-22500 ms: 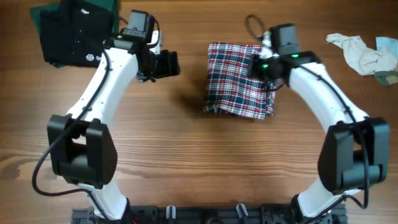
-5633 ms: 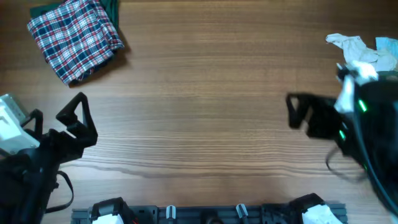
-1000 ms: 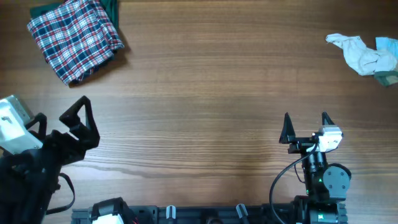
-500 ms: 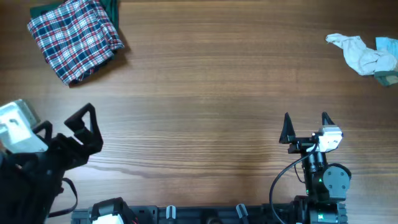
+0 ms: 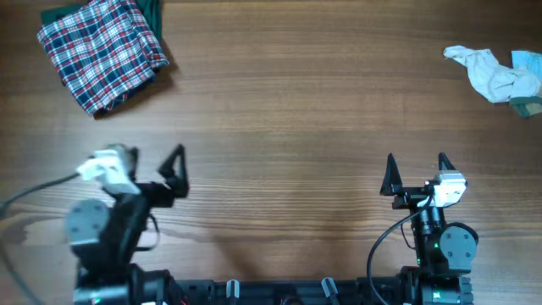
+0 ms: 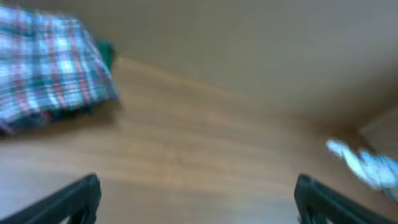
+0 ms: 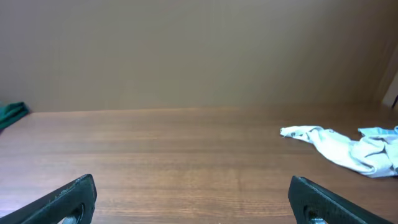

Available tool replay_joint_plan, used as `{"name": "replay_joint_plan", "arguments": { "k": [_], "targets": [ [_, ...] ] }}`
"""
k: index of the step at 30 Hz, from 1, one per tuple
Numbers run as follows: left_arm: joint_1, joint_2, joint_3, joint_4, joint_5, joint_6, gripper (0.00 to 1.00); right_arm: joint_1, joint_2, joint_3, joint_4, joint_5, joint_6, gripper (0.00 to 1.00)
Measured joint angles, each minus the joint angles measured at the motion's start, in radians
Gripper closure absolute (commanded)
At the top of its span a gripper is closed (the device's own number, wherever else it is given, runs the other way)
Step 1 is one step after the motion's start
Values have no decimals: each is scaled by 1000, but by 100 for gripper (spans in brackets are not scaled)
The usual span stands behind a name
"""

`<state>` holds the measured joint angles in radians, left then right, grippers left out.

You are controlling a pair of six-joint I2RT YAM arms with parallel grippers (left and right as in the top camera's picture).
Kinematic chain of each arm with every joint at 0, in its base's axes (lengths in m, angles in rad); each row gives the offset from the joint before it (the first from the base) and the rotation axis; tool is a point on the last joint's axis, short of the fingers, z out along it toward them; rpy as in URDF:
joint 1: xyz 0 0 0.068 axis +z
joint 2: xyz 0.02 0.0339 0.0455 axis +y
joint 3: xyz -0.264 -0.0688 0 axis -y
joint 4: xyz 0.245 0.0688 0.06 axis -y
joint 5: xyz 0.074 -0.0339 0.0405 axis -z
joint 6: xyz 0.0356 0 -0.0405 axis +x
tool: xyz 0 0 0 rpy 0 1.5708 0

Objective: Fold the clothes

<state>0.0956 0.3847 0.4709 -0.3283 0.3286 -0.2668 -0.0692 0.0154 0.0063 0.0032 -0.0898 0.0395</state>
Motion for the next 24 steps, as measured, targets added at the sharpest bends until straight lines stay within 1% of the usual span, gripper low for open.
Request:
{"name": "replay_joint_plan", "arguments": {
  "k": [1, 3, 5, 7, 10, 14, 18, 20, 24],
  "targets": [
    [-16, -17, -45, 35, 3, 1, 0, 0, 0, 0, 0, 0, 0, 0],
    [-56, -73, -179, 191, 4, 7, 0, 0, 0, 0, 0, 0, 0, 0],
    [-82, -136, -296, 267, 11, 10, 0, 0, 0, 0, 0, 0, 0, 0],
    [-85, -171, -346, 294, 10, 10, 0, 0, 0, 0, 0, 0, 0, 0],
    [-87, -244, -415, 296, 11, 10, 0, 0, 0, 0, 0, 0, 0, 0],
    [-87, -338, -448, 289, 11, 10, 0, 0, 0, 0, 0, 0, 0, 0],
    [-87, -371, -456, 289, -3, 11, 0, 0, 0, 0, 0, 0, 0, 0],
    [-87, -371, -456, 288, -48, 12, 0, 0, 0, 0, 0, 0, 0, 0],
    [-87, -371, -456, 266, -198, 14, 0, 0, 0, 0, 0, 0, 0, 0]
  ]
}}
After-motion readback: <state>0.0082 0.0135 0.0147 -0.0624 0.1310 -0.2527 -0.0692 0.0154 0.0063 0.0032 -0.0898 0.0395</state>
